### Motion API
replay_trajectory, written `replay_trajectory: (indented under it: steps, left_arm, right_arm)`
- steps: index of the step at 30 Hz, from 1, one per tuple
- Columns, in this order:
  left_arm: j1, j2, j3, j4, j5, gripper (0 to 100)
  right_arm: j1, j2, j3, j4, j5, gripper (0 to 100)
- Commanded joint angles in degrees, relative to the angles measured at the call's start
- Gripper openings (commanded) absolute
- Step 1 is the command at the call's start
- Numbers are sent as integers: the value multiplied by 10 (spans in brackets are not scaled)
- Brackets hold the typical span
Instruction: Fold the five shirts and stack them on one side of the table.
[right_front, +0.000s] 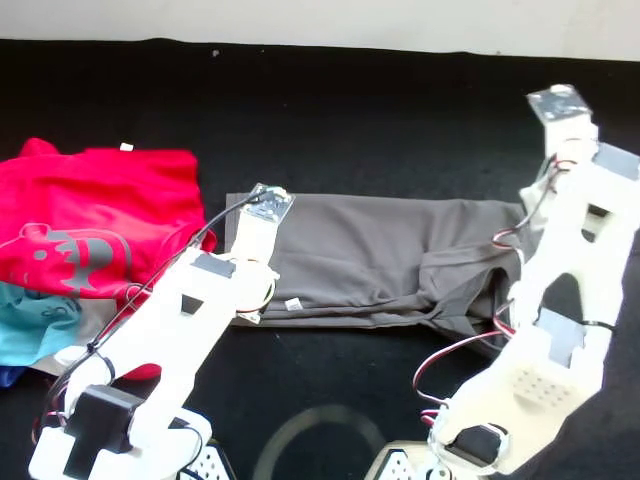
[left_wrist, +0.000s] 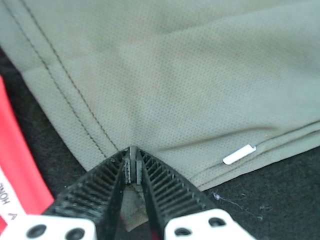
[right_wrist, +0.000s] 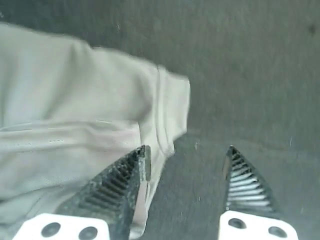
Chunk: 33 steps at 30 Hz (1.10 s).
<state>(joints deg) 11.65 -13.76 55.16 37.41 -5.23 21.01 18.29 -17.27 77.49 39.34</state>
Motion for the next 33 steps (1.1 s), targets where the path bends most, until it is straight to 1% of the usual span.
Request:
replay_trajectory:
  steps: [1, 4, 7, 10, 14, 18, 27, 33]
  left_arm:
    - [-7, 0, 0, -5, -2, 8]
    - [-7, 0, 0, -5, -2, 8]
    - [-7, 0, 0, -5, -2, 8]
    - [-7, 0, 0, -5, -2, 8]
    - [-7, 0, 0, -5, -2, 8]
    - [-7, 0, 0, -5, -2, 8]
    - [-7, 0, 0, -5, -2, 8]
    - [-7, 0, 0, -5, -2, 8]
  right_arm:
    - [16, -4, -35, 82, 49, 183]
    - [3, -4, -37, 178, 123, 169]
    - [-21, -5, -34, 237, 155, 169]
    - [-31, -2, -29, 236, 154, 170]
    - [-51, -4, 24, 236, 156, 171]
    - [-72, -5, 73, 235, 154, 211]
    - [-71, 0, 80, 233, 156, 217]
    - [-61, 1, 85, 208, 157, 217]
